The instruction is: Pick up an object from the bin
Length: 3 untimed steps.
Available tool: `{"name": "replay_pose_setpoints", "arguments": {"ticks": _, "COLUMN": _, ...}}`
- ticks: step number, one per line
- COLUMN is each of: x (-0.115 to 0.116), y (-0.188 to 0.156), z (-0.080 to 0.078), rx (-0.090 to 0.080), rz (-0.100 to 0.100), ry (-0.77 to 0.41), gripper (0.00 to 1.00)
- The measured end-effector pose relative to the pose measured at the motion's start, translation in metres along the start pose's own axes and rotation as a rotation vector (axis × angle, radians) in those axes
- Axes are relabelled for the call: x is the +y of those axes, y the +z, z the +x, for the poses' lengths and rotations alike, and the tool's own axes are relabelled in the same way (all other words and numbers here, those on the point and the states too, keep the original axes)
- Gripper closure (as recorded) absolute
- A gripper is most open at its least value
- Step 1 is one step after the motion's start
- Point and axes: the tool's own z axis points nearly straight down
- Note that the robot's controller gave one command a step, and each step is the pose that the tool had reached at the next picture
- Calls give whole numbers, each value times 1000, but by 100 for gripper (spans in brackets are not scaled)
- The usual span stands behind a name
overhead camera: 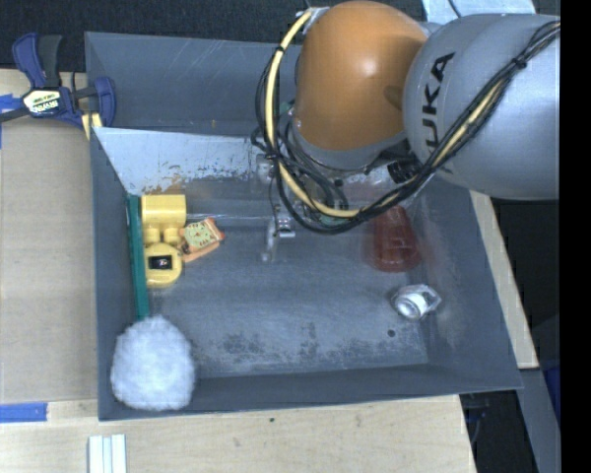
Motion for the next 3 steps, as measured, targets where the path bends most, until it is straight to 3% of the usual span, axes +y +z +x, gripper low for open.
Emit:
{"name": "replay_pose_setpoints", "arguments": {"ticks": 1, "x": -1, "y": -5, "z": -1, "rx": -8, "rz": -2, "ry": 4, "gripper": 0}}
{"name": "replay_pose_setpoints", "arguments": {"ticks": 2, "x": 39, "y": 90, "z": -19, "rx": -8, "rz": -1, "ry": -166, "gripper": 0}}
{"name": "replay_pose_setpoints", "arguments": {"ticks": 3, "x": 49, "y": 89, "z": -29, "rx": -11, "rz": -1, "ry": -336, "gripper": 0}}
